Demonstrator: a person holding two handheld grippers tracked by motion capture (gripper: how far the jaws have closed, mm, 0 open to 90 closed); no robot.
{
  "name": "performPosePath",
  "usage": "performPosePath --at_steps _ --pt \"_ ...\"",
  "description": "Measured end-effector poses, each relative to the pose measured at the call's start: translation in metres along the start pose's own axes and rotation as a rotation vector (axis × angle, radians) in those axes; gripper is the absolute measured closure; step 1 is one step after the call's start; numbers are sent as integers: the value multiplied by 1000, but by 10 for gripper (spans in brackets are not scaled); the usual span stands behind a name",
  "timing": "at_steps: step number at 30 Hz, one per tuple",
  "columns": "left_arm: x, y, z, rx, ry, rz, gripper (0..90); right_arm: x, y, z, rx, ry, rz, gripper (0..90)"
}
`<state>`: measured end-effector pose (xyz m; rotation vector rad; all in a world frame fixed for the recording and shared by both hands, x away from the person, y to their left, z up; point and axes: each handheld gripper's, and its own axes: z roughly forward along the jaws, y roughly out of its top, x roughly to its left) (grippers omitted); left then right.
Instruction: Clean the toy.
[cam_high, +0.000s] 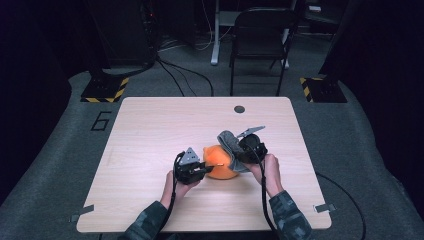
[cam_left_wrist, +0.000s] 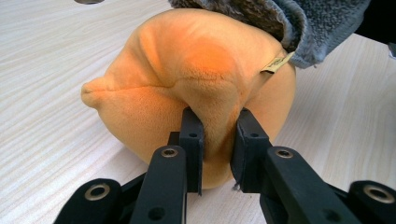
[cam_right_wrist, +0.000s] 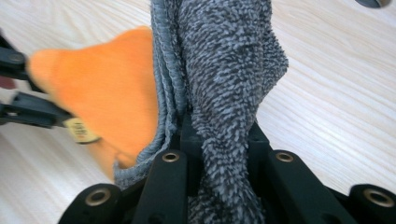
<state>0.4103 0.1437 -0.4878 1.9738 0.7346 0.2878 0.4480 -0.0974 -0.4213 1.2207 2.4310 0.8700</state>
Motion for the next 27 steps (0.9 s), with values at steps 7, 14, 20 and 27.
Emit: performPosePath --at_steps 7,14,20,27 --pt "0 0 0 5 -9 0 763 -15 -7 7 26 -16 41 762" --pt "0 0 1 -1 -13 3 763 -30 -17 21 62 -28 91 762" --pt "0 0 0 1 -11 -1 763 -36 -26 39 123 -60 114 762" --pt "1 0 0 -6 -12 -3 760 -38 -32 56 168 -54 112 761"
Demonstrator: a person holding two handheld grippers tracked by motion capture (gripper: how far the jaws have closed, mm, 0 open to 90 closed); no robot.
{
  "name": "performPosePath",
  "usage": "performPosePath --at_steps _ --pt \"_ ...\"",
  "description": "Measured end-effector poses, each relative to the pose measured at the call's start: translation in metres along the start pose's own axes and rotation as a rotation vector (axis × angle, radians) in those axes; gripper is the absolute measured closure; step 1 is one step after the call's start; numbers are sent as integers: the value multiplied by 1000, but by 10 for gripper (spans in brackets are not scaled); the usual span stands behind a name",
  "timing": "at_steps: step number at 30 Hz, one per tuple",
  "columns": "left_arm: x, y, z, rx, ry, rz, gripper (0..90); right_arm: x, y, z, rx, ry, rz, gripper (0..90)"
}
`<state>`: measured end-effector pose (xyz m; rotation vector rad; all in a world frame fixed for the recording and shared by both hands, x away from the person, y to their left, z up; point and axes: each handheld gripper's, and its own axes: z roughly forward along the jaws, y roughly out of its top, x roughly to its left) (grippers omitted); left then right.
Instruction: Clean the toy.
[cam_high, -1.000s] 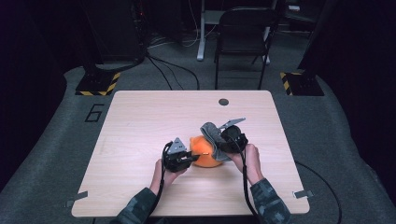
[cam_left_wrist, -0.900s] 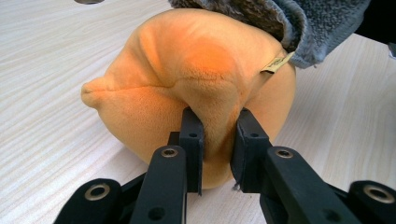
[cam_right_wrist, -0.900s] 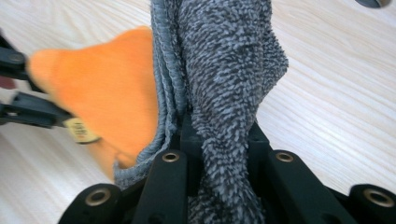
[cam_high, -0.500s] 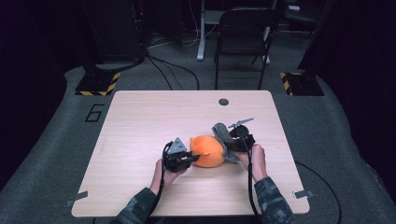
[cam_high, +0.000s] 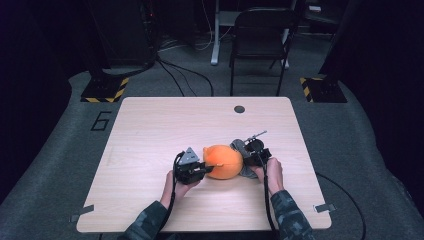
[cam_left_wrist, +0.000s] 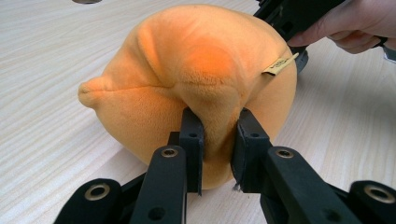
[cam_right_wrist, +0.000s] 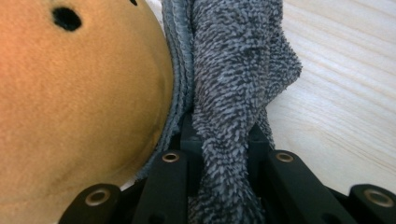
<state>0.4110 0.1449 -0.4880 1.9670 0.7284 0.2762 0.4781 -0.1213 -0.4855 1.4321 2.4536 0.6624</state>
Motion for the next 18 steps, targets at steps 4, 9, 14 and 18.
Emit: performPosePath --at_steps 4,9,14,18 --pt "0 0 0 -1 5 -3 759 -3 1 -8 -11 -14 -2 761" --pt "0 0 0 -3 4 -18 757 -3 7 -36 -84 -21 -9 760" --pt "1 0 -1 2 0 -16 755 10 15 -73 -199 18 -46 760" --pt "1 0 0 -3 5 -18 754 32 20 -89 -244 50 -91 760"
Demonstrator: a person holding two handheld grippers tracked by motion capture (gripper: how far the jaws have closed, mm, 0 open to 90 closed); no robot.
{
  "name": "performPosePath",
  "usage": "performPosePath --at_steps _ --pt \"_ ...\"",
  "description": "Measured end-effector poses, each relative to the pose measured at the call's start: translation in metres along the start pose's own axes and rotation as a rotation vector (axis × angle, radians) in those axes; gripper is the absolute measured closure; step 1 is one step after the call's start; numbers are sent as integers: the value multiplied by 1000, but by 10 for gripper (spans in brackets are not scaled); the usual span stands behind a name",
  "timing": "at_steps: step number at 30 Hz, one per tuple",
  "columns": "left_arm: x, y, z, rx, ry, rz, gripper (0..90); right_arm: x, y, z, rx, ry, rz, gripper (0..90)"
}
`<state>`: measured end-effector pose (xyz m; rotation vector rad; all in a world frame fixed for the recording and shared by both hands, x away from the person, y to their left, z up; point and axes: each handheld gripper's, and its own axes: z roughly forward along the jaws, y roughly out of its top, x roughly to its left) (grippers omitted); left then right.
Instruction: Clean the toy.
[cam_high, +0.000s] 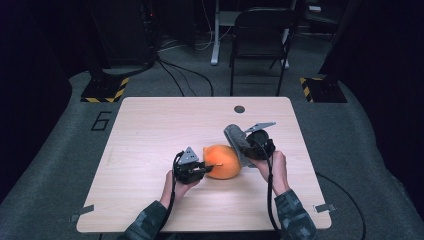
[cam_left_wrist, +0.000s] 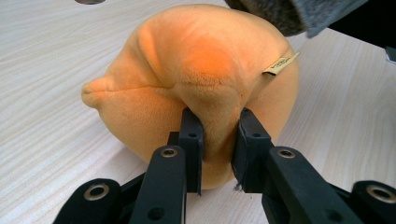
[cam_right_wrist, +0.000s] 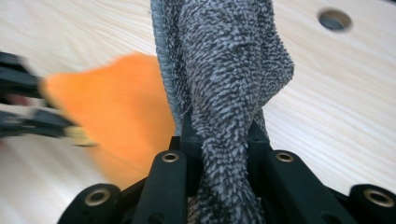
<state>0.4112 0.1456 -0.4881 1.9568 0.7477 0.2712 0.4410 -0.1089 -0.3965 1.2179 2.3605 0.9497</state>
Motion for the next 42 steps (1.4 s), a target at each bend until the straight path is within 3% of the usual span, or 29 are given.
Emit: performPosePath --at_steps 5,7,12,15,17,18,20,21,23,32,40,42 --pt "0 0 0 9 -1 3 748 21 2 12 47 24 -78 760" --pt "2 0 0 15 2 13 742 25 -2 23 64 12 -84 761" --pt "2 0 0 10 0 14 694 22 -3 27 49 17 -76 763" --pt "1 1 0 4 19 55 515 20 -4 29 56 15 -78 763" --pt "-3 -2 -1 6 74 135 391 20 -4 30 56 14 -75 763" --pt "-4 -2 -1 9 91 154 317 19 -4 31 53 17 -75 763" --pt "-4 -6 -1 10 100 182 255 18 -3 32 59 15 -69 763" --pt "-4 -6 0 25 104 195 176 18 -3 32 60 17 -69 763" --pt "-4 -9 1 28 115 219 147 16 -2 33 62 19 -63 763" --pt "-3 -17 15 51 145 289 162 9 -1 38 59 24 -41 763" --pt "-6 -20 18 24 159 340 269 8 -1 38 59 28 -35 763" --pt "-7 -21 20 27 159 331 311 8 -1 38 61 33 -37 763"
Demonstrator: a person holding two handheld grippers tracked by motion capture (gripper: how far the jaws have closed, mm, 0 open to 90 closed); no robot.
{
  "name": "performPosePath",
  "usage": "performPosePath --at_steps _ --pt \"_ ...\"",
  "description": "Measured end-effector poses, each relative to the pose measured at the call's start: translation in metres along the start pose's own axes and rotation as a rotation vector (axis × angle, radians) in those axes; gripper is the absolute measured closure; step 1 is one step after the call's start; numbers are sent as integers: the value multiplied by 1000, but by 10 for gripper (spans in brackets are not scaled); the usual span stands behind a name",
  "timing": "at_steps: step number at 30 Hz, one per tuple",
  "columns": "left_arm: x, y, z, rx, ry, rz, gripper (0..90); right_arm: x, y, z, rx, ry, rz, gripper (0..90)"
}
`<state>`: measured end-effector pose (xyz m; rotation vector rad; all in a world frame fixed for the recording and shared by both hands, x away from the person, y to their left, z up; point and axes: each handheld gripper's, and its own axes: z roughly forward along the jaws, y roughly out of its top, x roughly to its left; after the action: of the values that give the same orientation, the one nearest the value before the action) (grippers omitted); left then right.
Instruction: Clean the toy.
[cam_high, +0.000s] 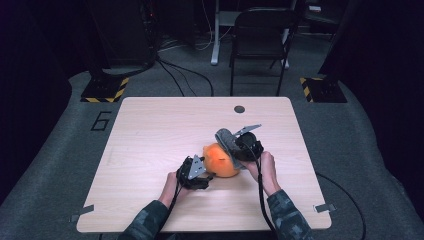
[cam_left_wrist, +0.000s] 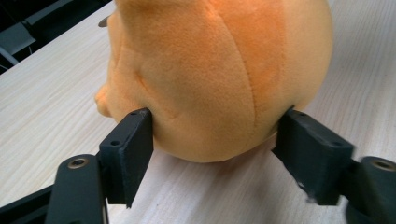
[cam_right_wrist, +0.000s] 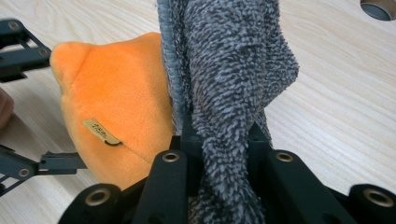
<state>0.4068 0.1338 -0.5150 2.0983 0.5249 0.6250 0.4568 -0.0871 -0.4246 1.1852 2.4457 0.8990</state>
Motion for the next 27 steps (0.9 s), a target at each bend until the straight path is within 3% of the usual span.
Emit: performPosePath --at_steps 4,10,15,19,20,22,27 --pt "-3 1 1 -7 22 16 447 1 0 0 -9 0 7 762" --pt "-3 0 1 -13 14 13 650 0 -1 -1 -20 4 16 762" --pt "-1 0 2 -25 6 -2 733 0 -1 -1 -29 -2 12 761" --pt "5 3 -1 -46 -27 -72 769 -2 -1 -7 -65 -15 13 758" --pt "7 5 -2 -60 -38 -114 775 -3 -1 -11 -86 -18 11 758" --pt "8 8 -4 -62 -56 -152 786 -6 0 -19 -112 -29 31 757" --pt "15 22 -19 -84 -96 -246 794 -22 -1 -41 -166 -55 58 756"
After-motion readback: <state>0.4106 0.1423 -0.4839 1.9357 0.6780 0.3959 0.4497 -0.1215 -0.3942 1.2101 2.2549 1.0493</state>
